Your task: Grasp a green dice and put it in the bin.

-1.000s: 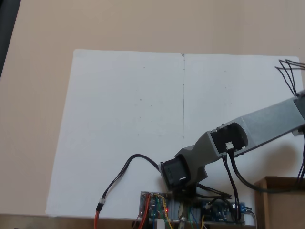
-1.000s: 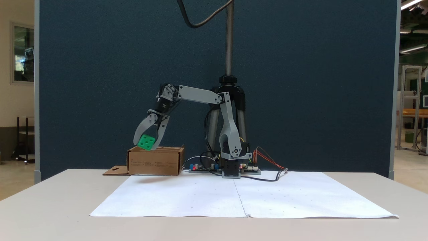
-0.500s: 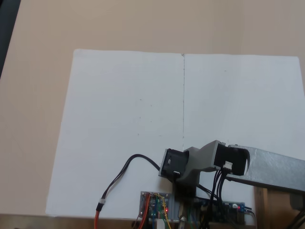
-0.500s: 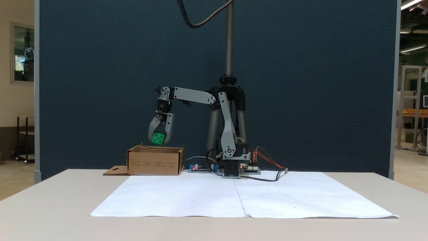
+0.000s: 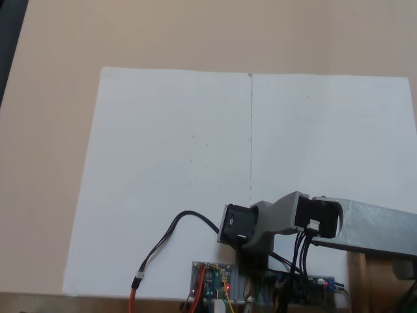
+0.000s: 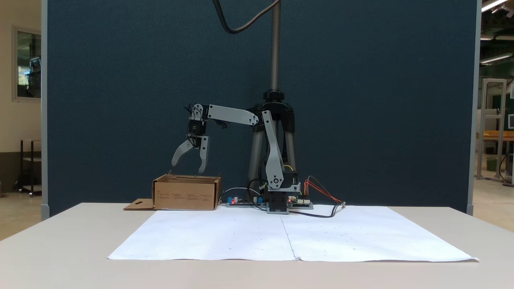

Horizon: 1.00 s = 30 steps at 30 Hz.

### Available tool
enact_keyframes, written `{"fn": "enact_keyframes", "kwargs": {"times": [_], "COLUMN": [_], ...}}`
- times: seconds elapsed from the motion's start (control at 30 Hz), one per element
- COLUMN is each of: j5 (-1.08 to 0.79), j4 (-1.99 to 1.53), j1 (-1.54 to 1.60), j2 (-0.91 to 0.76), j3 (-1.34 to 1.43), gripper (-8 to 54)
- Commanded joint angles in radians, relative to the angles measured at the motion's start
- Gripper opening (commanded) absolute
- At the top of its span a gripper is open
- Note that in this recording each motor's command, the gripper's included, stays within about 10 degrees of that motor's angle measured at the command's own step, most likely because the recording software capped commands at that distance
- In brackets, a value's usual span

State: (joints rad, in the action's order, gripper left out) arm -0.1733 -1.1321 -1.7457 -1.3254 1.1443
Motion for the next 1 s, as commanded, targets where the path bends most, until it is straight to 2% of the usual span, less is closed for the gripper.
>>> {"fn": "enact_keyframes", "kwargs": {"times": [0.0, 0.1, 0.23, 0.43, 0.83, 0.9, 0.97], "j5": [-0.064, -0.008, 0.13, 0.311, 0.337, 0.337, 0.337], "j4": [-0.008, -0.008, -0.015, -0.009, 0.192, 0.219, 0.314], "j1": [0.02, 0.061, 0.206, 0.635, 1.495, 1.595, 1.634], "j2": [-0.003, -0.011, -0.118, -0.275, -0.314, -0.318, -0.391], "j3": [-0.072, -0.123, -0.21, -0.218, -0.219, -0.152, 0.051], "gripper": [45.4, 44.6, 42.9, 42.3, 42.5, 42.5, 43.7]}}
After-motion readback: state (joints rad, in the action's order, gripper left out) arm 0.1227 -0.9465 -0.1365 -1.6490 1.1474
